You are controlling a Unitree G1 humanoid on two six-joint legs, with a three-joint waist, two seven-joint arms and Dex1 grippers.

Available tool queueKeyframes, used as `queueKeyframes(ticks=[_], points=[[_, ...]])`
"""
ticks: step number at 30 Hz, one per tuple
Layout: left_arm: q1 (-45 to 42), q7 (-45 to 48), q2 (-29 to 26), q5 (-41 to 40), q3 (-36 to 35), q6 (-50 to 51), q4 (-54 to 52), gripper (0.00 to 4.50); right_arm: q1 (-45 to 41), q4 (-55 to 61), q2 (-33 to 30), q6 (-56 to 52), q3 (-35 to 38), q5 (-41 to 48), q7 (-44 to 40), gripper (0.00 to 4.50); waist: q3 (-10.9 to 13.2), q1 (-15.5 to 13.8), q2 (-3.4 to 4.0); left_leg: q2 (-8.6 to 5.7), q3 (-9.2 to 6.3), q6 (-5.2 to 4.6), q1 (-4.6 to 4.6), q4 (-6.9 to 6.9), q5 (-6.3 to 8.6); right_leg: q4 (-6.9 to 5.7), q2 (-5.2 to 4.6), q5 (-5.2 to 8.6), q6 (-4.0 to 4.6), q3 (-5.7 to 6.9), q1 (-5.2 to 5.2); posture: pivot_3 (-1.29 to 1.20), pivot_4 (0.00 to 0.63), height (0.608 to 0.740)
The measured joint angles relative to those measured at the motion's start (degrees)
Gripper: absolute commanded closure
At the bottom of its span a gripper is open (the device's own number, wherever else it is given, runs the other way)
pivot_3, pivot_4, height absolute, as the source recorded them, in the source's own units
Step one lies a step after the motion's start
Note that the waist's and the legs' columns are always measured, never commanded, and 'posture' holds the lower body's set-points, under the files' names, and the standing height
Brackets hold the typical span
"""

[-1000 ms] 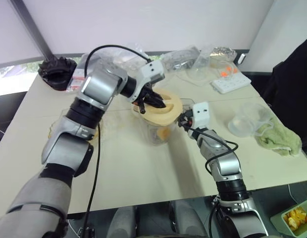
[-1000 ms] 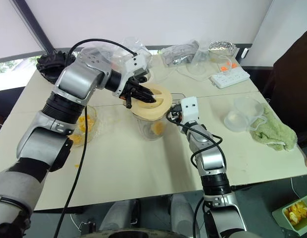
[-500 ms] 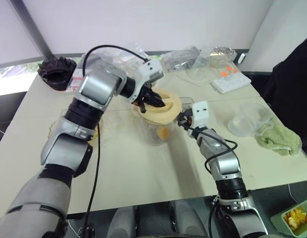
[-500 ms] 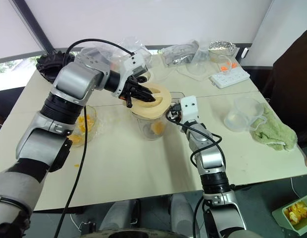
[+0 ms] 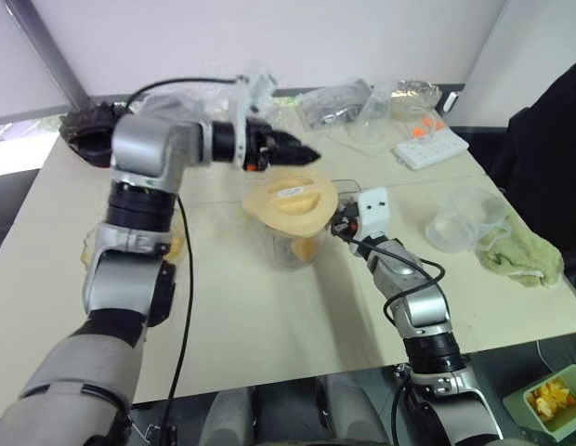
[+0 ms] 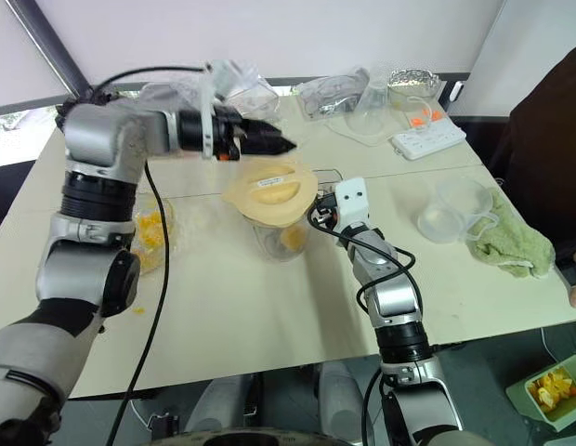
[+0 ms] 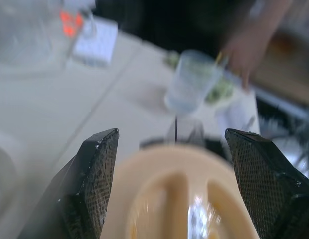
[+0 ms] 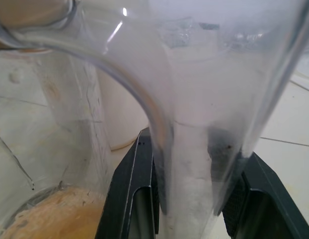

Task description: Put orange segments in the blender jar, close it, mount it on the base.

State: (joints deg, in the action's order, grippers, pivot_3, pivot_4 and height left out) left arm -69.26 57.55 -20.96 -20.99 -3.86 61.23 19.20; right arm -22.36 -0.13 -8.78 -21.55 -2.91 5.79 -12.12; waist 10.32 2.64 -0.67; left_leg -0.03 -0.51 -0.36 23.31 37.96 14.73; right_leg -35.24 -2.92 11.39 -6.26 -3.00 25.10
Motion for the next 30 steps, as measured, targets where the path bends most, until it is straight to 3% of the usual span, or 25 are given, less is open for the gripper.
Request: queueKeyframes(ticks=[4, 7, 13, 21, 30], points=[[1.4, -4.1, -1.9, -3.9, -5.1, 0.8, -5.7, 0.98, 0.1, 0.4, -0.1, -0.6, 0.2, 0.2, 0.0, 3.55, 0.0, 0.1, 0.03, 0.01, 0.01, 0.00, 0.03, -0.05, 0.00, -0.05, 0.00, 0.00, 0.01, -0.02, 0.09, 0.00, 0.150, 0.740], [7.8, -5.7, -5.1, -4.7, -6.1, -0.4, -11.9, 0.98, 0.0, 1.4, -0.5, -2.1, 0.6, 0.6, 0.0, 3.55, 0.1, 0.0, 0.10, 0.02, 0.00, 0.01, 0.00, -0.05, 0.00, -0.12, -0.01, -0.01, 0.02, -0.08, 0.10, 0.00, 0.150, 0.740], [32.0, -10.4, -11.6, -3.4, -7.5, -5.2, -25.6, 0.98, -3.6, 3.2, -4.5, -8.4, 4.9, 1.8, 0.1, 3.55, 0.2, -0.2, 0.08, 0.07, -0.02, 0.05, 0.10, -0.05, -0.03, -0.17, -0.19, -0.03, 0.05, -0.13, 0.27, 0.00, 0.150, 0.740], [52.9, -20.1, -6.2, -3.4, -8.0, -8.3, -39.0, 0.98, -18.4, 2.9, -12.0, -19.3, 11.7, 4.6, 0.2, 3.55, 0.6, -0.5, -0.04, -0.18, 0.15, 0.24, 0.19, -0.02, -0.14, 0.00, -0.72, 0.05, 0.22, -0.07, 0.26, 0.00, 0.150, 0.740], [57.5, -28.3, -0.2, -2.8, -3.6, -12.7, -44.6, 0.98, -42.6, -18.6, -15.8, -17.5, 11.2, 3.4, -1.7, 3.55, 0.6, 0.0, -0.06, -0.21, 0.29, 0.24, 0.17, -0.07, -0.14, 0.03, -0.53, 0.04, 0.23, 0.00, 0.24, 0.00, 0.150, 0.740]])
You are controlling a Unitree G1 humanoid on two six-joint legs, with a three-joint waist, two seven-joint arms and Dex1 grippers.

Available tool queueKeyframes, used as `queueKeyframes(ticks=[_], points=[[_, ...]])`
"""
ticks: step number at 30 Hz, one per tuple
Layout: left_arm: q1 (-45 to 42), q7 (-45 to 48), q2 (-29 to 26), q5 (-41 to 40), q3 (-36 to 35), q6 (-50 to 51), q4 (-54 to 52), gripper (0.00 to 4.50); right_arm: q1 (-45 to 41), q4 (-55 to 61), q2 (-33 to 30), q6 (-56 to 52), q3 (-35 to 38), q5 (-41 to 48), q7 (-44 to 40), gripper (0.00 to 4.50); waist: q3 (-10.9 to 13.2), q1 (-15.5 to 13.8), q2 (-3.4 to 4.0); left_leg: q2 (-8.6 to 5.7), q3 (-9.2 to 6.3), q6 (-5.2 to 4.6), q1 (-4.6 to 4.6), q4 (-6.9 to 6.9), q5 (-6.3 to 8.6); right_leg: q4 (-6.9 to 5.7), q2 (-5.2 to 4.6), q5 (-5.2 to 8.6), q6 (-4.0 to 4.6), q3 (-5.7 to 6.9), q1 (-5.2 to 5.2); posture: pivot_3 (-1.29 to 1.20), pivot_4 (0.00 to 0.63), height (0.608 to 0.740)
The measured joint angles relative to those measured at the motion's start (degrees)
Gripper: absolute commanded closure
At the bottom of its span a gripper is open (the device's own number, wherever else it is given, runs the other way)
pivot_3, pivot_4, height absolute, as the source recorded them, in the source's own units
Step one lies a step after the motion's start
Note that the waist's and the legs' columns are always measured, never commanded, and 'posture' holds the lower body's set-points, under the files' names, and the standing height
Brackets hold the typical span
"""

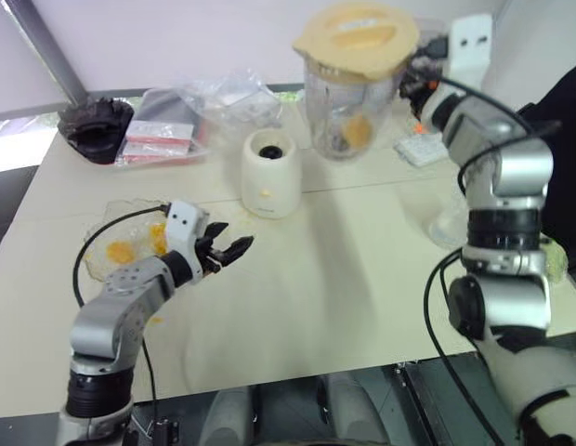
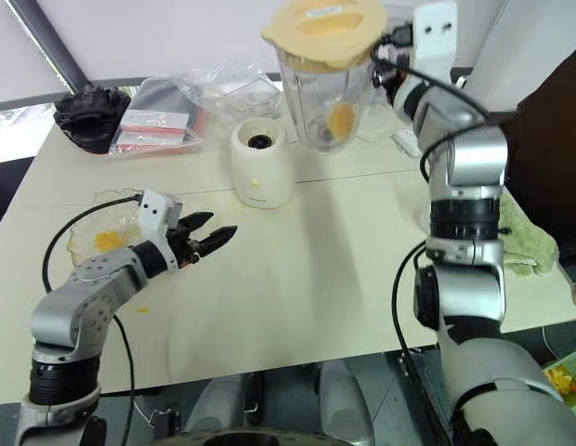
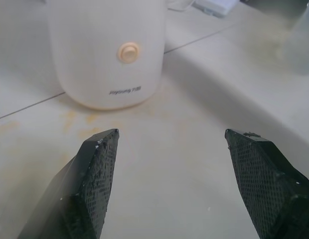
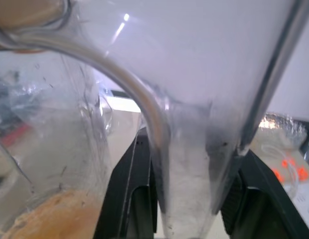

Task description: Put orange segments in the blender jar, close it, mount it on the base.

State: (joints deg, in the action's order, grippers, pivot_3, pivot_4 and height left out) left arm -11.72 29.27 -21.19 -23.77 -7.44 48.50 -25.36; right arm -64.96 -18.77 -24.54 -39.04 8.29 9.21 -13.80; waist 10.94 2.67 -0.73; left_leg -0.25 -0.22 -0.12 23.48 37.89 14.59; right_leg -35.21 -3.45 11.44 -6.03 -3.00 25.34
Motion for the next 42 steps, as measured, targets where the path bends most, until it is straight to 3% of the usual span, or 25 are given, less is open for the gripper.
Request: queueKeyframes(ticks=[10, 20, 42], points=[[5.4, -6.2, 2.3, 3.4, 4.0, -6.4, -1.4, 0.98, -17.0, -28.5, 10.1, 13.8, -1.2, -1.3, 0.8, 3.55, 0.0, 0.3, 0.02, 0.04, -0.09, 0.00, -0.03, -0.43, 0.00, 0.04, -0.04, -0.10, -0.17, 0.04, 0.09, 0.00, 0.150, 0.740], [7.7, -9.2, 2.5, 3.4, 4.3, -6.8, -3.7, 0.98, -20.0, -43.5, 14.7, 22.6, -0.7, -1.2, 1.3, 3.55, 0.0, -0.1, 0.02, 0.00, -0.12, 0.04, -0.03, -0.64, -0.02, 0.17, -0.14, -0.10, -0.16, 0.11, 0.11, 0.00, 0.150, 0.740], [6.4, -10.6, 1.9, 3.6, 5.5, -6.9, -2.8, 0.98, -18.4, -46.3, 14.7, 24.3, -1.6, -3.5, 2.0, 3.55, 0.0, -0.1, 0.02, -0.05, -0.14, 0.16, -0.10, -0.64, -0.10, 0.07, -0.06, -0.11, -0.15, 0.13, 0.09, 0.00, 0.150, 0.740]])
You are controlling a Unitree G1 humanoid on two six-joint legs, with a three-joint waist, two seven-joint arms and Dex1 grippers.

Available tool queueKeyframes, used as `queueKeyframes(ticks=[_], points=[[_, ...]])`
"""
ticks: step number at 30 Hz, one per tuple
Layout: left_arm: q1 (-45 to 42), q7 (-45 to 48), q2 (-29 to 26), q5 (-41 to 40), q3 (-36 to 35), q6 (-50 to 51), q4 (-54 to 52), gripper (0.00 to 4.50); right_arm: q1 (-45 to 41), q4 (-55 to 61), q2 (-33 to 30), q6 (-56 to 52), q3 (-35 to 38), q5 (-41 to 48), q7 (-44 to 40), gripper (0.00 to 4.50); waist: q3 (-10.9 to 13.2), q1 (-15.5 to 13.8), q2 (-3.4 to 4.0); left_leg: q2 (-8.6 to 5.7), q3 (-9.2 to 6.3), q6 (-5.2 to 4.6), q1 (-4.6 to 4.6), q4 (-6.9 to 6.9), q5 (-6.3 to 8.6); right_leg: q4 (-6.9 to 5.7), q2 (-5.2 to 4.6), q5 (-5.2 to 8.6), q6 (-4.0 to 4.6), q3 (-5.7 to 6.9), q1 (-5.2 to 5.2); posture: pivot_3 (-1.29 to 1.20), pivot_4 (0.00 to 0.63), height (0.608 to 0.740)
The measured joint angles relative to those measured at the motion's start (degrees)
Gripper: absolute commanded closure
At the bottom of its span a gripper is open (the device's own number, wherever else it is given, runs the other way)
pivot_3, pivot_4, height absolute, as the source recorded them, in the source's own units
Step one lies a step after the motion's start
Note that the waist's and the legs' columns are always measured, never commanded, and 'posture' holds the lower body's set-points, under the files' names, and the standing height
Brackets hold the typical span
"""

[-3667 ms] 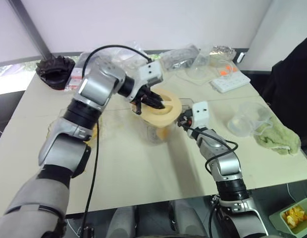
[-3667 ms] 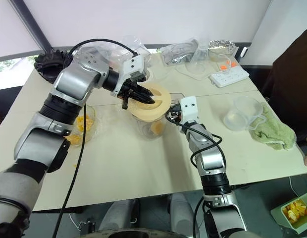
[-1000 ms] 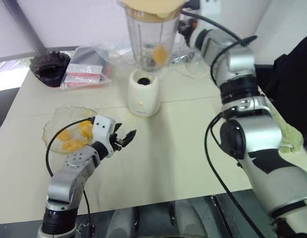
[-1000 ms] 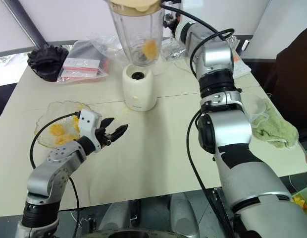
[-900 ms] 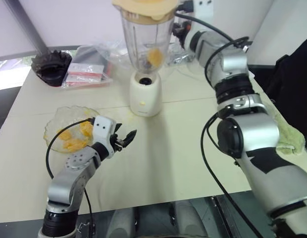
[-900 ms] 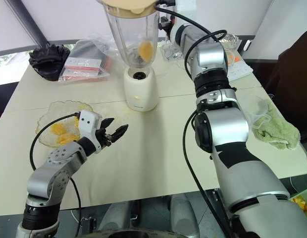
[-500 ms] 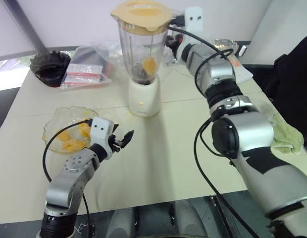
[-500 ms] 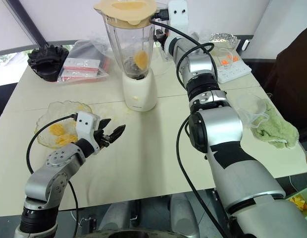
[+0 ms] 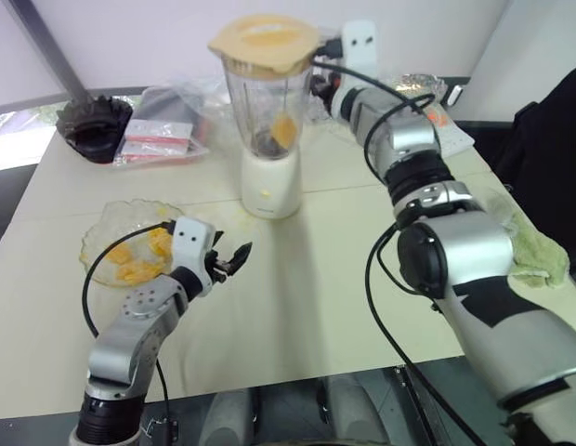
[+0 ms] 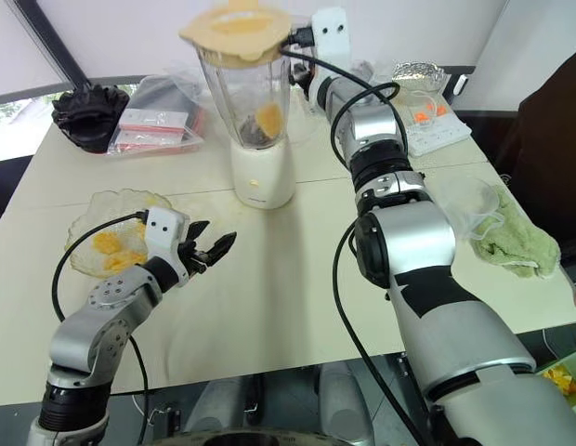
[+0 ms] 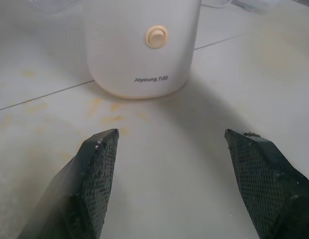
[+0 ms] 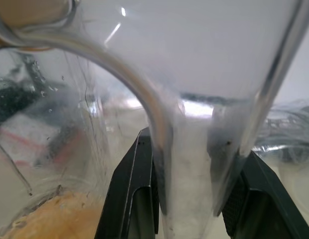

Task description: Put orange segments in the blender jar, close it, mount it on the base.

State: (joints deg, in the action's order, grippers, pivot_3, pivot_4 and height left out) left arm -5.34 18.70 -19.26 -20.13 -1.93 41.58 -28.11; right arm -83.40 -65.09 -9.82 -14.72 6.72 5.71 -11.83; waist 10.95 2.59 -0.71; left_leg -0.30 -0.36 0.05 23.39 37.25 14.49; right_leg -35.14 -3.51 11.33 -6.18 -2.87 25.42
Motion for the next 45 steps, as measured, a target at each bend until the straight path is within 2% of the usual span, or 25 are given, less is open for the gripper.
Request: queueKeyframes(ticks=[14, 16, 17, 21, 27, 32, 35, 36, 39, 41, 45], points=[[0.0, 0.0, -0.2, 0.4, 0.5, 0.0, 0.0, 0.98, 0.1, 0.9, -0.1, -1.2, -0.2, -0.4, 0.0, 3.55, 0.0, 0.0, -0.02, 0.00, -0.02, 0.01, -0.01, -0.01, 0.00, 0.00, -0.02, 0.00, 0.00, 0.01, -0.01, 0.00, 0.150, 0.740], [0.0, 0.0, -0.5, 0.4, 0.5, 0.0, 0.0, 0.95, 0.2, 0.9, -0.1, -1.3, -0.2, -0.4, -0.1, 2.50, 0.0, 0.0, -0.02, 0.00, -0.01, 0.01, -0.01, -0.01, 0.00, 0.00, -0.02, 0.00, 0.00, 0.01, -0.01, 0.00, 0.150, 0.740], [0.0, 0.0, -0.5, 0.4, 0.5, 0.0, 0.0, 0.95, 0.2, 0.9, -0.1, -1.4, -0.2, -0.5, -0.1, 2.19, 0.0, 0.0, -0.02, 0.00, -0.01, 0.01, -0.01, -0.01, 0.00, 0.00, -0.02, 0.00, 0.00, 0.01, -0.01, 0.00, 0.150, 0.740], [0.0, 0.1, -0.6, 0.4, 0.5, 0.1, 0.0, 0.95, 2.3, 0.9, -0.1, -2.4, -0.2, -0.7, -0.5, 0.07, 0.0, 0.0, -0.02, 0.00, -0.01, 0.01, -0.01, 0.00, -0.01, -0.02, -0.01, 0.00, 0.00, 0.01, -0.01, 0.00, 0.150, 0.740], [0.0, 0.3, -0.7, 0.2, 0.5, 0.1, 0.0, 0.95, 3.8, 2.0, -0.3, -2.2, -1.8, -2.4, -0.7, 0.07, 0.0, 0.5, -0.02, 0.02, -0.04, 0.01, -0.02, -0.03, -0.01, -0.04, 0.04, 0.00, 0.00, 0.02, 0.00, 0.00, 0.150, 0.740], [-0.6, 0.6, -0.4, -0.8, 0.5, 0.3, 0.0, 0.95, 12.8, 9.0, -2.1, -3.5, -4.5, -4.0, -4.2, 0.07, 0.0, -0.1, -0.03, 0.00, -0.04, 0.02, -0.01, 0.02, -0.01, -0.03, 0.00, -0.01, 0.00, 0.02, -0.03, 0.00, 0.150, 0.740], [-1.0, 0.6, -0.3, -1.9, 0.0, 0.5, -0.1, 0.95, 23.6, 22.4, -4.9, -7.6, -6.6, -3.2, -11.1, 0.07, 0.0, -0.3, -0.04, 0.01, -0.09, 0.02, 0.00, 0.03, -0.01, -0.01, -0.04, -0.01, -0.02, 0.02, -0.07, 0.00, 0.150, 0.740], [-1.1, 0.7, -0.4, -2.3, -0.3, 0.6, -0.2, 0.95, 30.0, 30.7, -7.1, -9.9, -7.5, -1.9, -15.1, 0.07, 0.0, -0.6, -0.04, 0.01, -0.13, 0.02, 0.02, 0.02, -0.01, 0.01, -0.04, 0.00, -0.03, 0.03, -0.08, 0.00, 0.150, 0.740], [-0.8, 0.8, -1.2, -3.0, -1.8, 0.7, -0.9, 0.95, 42.1, 47.5, -12.8, -16.7, -8.2, 3.2, -24.3, 0.07, 0.0, -0.5, -0.01, 0.01, -0.07, 0.02, 0.02, 0.03, -0.01, -0.01, -0.05, -0.01, -0.04, 0.03, -0.04, 0.00, 0.150, 0.740], [-0.8, 0.4, -1.3, -3.2, -2.5, 0.8, -1.5, 0.95, 45.8, 56.4, -16.8, -19.4, -7.9, 7.0, -29.5, 0.07, 0.0, 0.0, 0.01, 0.00, -0.03, 0.02, -0.03, 0.10, -0.01, -0.03, -0.02, -0.01, -0.04, 0.00, -0.05, 0.00, 0.150, 0.740], [-0.5, -0.2, -2.0, -5.0, -5.0, 2.5, -4.5, 0.95, 48.9, 72.9, -26.8, -24.0, -1.9, 17.0, -39.1, 0.07, 0.0, -0.1, -0.05, 0.12, -0.12, 0.02, -0.29, 0.23, -0.01, -0.02, 0.32, 0.13, 0.21, 0.00, -0.38, 0.00, 0.150, 0.740]])
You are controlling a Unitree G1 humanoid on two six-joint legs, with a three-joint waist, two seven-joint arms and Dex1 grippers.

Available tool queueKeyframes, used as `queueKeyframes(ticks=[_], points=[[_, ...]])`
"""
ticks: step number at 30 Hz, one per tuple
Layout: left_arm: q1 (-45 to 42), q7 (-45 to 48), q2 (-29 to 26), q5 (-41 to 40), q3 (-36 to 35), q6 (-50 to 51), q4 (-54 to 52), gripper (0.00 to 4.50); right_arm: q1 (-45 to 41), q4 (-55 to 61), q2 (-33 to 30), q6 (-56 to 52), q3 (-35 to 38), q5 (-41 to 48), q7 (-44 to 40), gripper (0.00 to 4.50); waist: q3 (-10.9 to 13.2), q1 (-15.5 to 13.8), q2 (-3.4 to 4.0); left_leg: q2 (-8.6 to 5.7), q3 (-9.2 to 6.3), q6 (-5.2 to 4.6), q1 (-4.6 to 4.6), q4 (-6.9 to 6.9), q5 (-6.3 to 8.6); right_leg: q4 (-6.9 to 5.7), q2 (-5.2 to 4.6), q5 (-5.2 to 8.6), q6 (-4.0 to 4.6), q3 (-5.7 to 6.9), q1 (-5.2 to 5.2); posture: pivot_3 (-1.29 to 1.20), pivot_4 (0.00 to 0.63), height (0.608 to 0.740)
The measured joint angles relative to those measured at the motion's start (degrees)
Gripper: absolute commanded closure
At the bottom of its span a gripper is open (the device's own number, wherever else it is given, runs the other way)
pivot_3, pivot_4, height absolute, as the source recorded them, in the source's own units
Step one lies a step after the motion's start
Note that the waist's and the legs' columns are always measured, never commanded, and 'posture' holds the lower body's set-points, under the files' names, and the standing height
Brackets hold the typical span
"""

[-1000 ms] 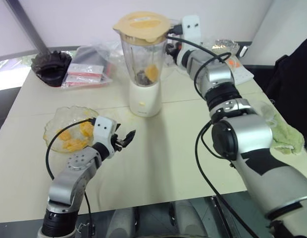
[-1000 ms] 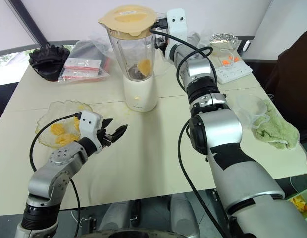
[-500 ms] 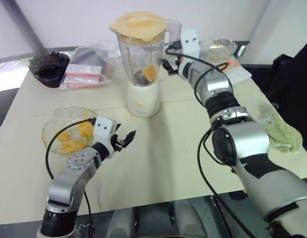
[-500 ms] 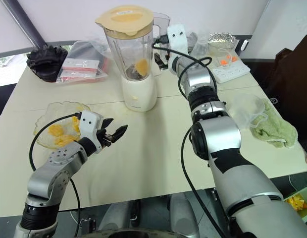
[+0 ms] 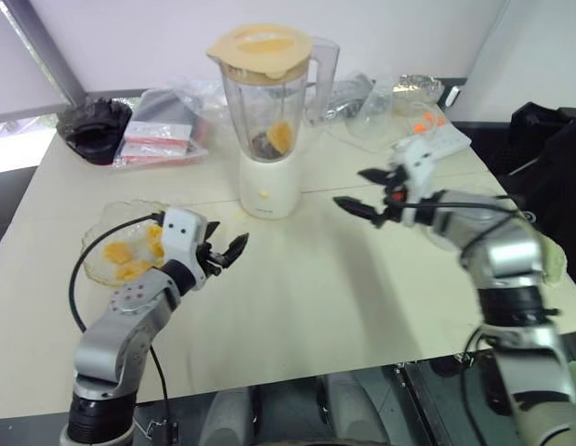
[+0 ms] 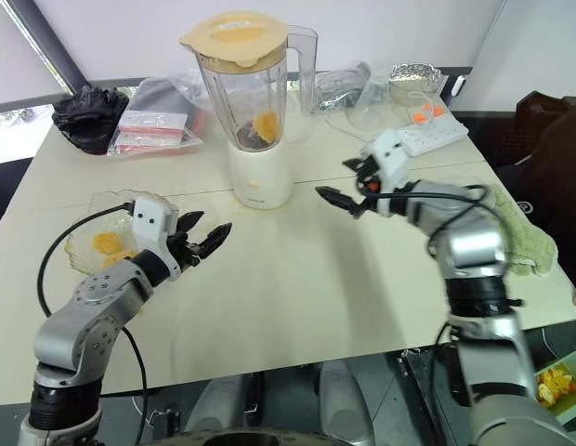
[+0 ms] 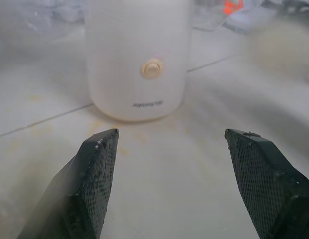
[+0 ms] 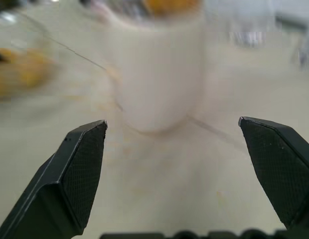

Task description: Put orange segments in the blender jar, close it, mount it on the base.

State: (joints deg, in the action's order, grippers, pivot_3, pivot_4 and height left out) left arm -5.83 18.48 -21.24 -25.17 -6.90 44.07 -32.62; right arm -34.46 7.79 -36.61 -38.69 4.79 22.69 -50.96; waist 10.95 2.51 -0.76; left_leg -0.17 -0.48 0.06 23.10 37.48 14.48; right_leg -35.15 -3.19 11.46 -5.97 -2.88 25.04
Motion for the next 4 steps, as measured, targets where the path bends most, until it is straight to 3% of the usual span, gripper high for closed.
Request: queueKeyframes(ticks=[4], points=[[0.5, -0.9, -0.9, -1.8, -1.9, 2.8, -3.2, 0.95, 2.9, 5.6, -6.1, -4.3, 3.2, 5.7, -4.1, 0.07, 0.1, 0.0, -0.14, 0.03, 0.01, 0.00, -0.50, -0.01, 0.00, 0.09, 0.04, 0.12, 0.15, -0.01, -0.47, 0.00, 0.150, 0.740]])
